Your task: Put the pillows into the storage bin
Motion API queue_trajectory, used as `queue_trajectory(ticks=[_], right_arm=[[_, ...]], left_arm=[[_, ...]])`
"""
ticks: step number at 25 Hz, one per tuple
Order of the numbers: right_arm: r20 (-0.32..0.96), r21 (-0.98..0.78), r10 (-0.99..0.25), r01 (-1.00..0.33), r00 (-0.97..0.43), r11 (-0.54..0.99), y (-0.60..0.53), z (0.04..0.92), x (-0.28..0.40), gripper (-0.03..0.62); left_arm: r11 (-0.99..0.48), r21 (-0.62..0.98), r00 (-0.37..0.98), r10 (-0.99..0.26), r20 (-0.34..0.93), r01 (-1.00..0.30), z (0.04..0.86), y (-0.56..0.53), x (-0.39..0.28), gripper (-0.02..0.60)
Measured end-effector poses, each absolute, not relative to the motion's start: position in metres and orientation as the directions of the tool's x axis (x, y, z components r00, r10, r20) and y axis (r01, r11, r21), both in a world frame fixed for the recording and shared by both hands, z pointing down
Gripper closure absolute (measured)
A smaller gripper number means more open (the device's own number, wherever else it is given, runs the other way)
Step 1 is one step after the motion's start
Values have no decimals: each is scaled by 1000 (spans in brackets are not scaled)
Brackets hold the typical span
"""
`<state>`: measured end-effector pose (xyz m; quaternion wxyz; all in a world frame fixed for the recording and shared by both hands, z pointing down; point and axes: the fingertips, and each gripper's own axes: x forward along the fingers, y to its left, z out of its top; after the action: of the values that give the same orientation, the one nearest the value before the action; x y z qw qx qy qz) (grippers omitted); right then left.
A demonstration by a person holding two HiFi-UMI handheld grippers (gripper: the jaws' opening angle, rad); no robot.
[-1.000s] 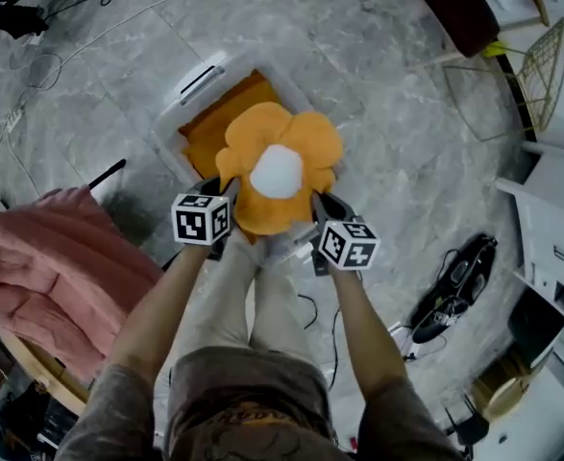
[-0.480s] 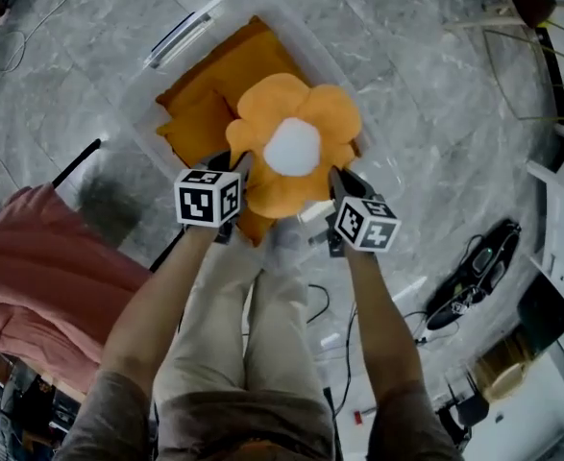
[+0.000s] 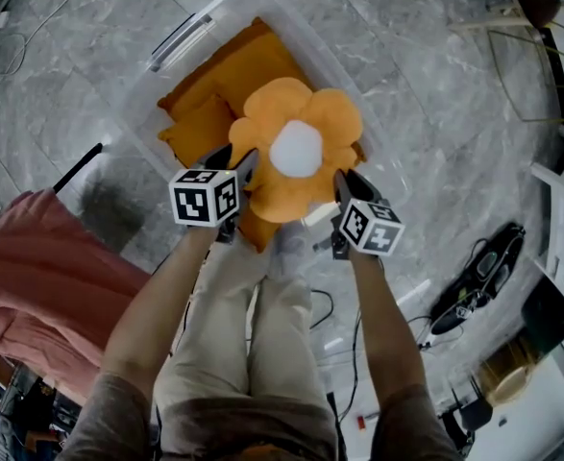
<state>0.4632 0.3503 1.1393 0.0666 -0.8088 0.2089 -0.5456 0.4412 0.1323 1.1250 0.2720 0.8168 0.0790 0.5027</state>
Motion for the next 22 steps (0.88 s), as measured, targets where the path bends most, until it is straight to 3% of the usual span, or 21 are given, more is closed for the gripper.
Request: queue_trajectory(ticks=[8, 22], right_arm=[[773, -377, -502, -356, 388, -855, 327, 1017, 491, 508], [527, -375, -707, -618, 471, -691, 270, 647, 486, 511]], left_arm=[[-849, 521, 577, 385, 720, -84, 1006, 129, 460, 396], [-892, 448, 788, 312, 531, 51, 634, 118, 433, 396]])
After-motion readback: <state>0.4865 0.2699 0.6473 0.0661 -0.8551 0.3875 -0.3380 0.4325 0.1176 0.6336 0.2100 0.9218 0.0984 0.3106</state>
